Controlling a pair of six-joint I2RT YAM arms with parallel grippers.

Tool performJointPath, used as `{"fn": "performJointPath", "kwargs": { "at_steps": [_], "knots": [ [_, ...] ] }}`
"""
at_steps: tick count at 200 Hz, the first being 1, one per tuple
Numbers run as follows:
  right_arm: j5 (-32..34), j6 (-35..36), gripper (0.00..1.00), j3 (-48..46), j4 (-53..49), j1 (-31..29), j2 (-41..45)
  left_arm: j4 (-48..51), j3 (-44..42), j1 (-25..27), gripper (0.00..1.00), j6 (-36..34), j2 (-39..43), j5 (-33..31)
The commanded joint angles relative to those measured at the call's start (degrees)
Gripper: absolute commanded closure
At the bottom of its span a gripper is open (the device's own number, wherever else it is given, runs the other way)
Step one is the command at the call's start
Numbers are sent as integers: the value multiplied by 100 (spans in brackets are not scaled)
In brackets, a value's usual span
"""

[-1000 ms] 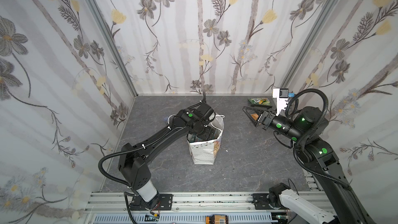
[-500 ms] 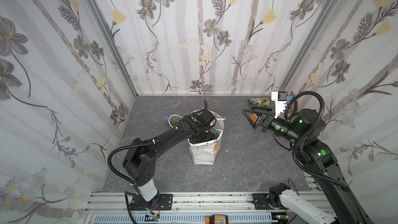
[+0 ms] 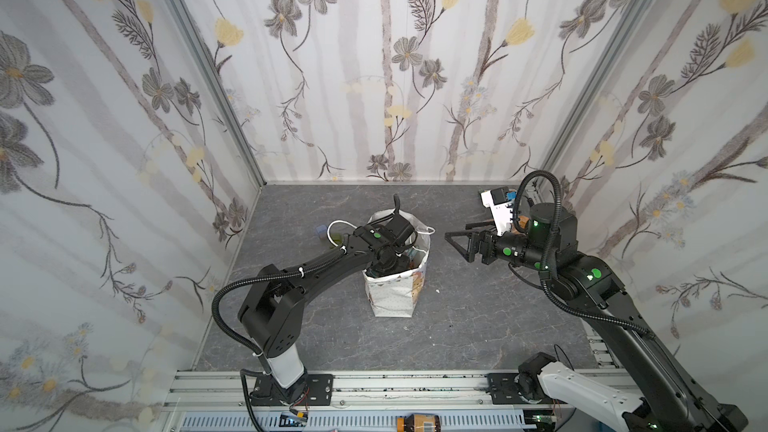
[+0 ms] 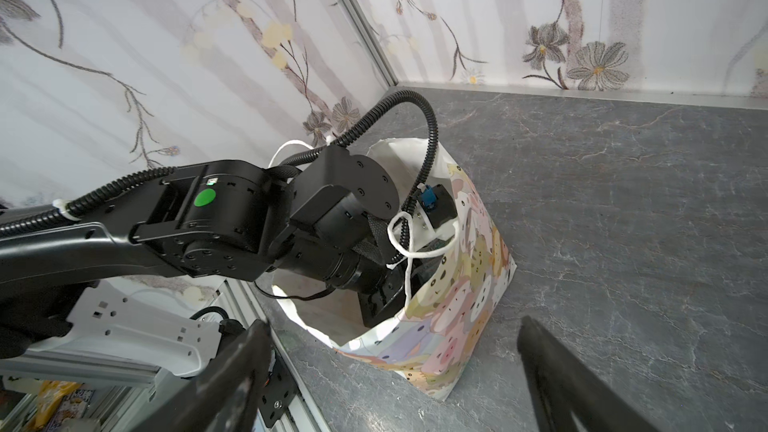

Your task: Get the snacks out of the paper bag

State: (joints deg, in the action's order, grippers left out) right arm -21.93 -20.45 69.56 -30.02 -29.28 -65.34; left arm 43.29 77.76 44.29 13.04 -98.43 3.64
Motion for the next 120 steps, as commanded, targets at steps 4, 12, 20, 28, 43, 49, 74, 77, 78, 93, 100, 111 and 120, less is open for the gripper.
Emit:
{"fn": "performJointPath", "kwargs": {
  "at_steps": [4,12,20,28,43,49,74,77,78,93,100,111,120],
  "knots": [
    [170,124,8,60,22,-42,-40,160,-5,-6,71,43,-60,14],
    [181,113,8,66,31,-40,-48,188,13,-14,76,50,-47,11],
    [194,102,8,63,31,-44,-59,192,25,-3,80,50,-36,12],
    [198,94,8,75,31,-52,-58,199,46,-9,84,50,-7,11],
    [232,93,8,63,23,-69,-64,221,88,-13,93,50,32,31],
    [249,94,8,63,22,-68,-60,224,115,-8,97,42,52,37],
    [277,67,9,63,40,-73,-58,302,243,-15,100,42,119,32],
    [277,60,9,61,40,-72,-58,306,256,-9,100,41,129,25],
    [273,63,9,59,44,-71,-58,305,261,-9,100,41,130,25],
    [276,50,9,64,49,-78,-50,342,334,-8,100,41,197,-43],
    [273,41,9,66,51,-72,-44,374,371,-20,100,41,227,-78],
    [270,36,9,62,62,-70,-41,399,408,-9,100,41,277,-124],
    [269,32,9,64,67,-76,-34,428,445,-8,100,32,320,-148]
  ]
}}
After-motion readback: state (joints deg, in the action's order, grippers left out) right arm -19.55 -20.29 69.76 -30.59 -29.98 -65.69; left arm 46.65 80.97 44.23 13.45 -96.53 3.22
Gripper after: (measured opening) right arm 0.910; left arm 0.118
